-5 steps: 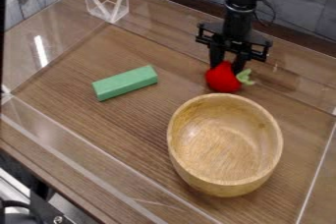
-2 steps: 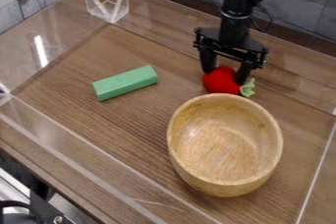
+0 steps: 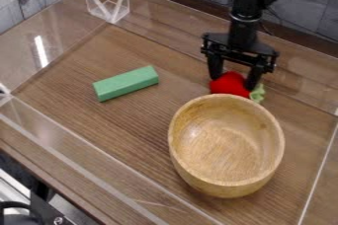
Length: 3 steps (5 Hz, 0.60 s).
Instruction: Move the red fruit to the right
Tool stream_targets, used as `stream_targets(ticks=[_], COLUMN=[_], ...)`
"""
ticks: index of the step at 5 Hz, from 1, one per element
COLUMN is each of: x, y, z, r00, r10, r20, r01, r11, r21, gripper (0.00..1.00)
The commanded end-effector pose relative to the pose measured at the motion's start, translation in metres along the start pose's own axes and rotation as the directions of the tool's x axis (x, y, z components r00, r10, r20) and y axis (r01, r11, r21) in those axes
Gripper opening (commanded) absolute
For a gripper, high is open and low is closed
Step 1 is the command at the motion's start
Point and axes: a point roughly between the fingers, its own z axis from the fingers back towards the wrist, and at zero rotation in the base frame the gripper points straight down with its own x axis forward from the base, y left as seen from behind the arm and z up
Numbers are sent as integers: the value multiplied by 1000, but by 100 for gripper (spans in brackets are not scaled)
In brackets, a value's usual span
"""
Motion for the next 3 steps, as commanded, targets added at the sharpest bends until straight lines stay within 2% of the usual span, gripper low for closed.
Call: stream_targets(ticks=[1,3], x=[-3,2], y=[-13,1], z=[7,4], r00=[998,998], r10=[-57,-51], r20=[17,25], r01=[57,51], r11=[998,999], r21=[-8,-8], gripper=[100,100])
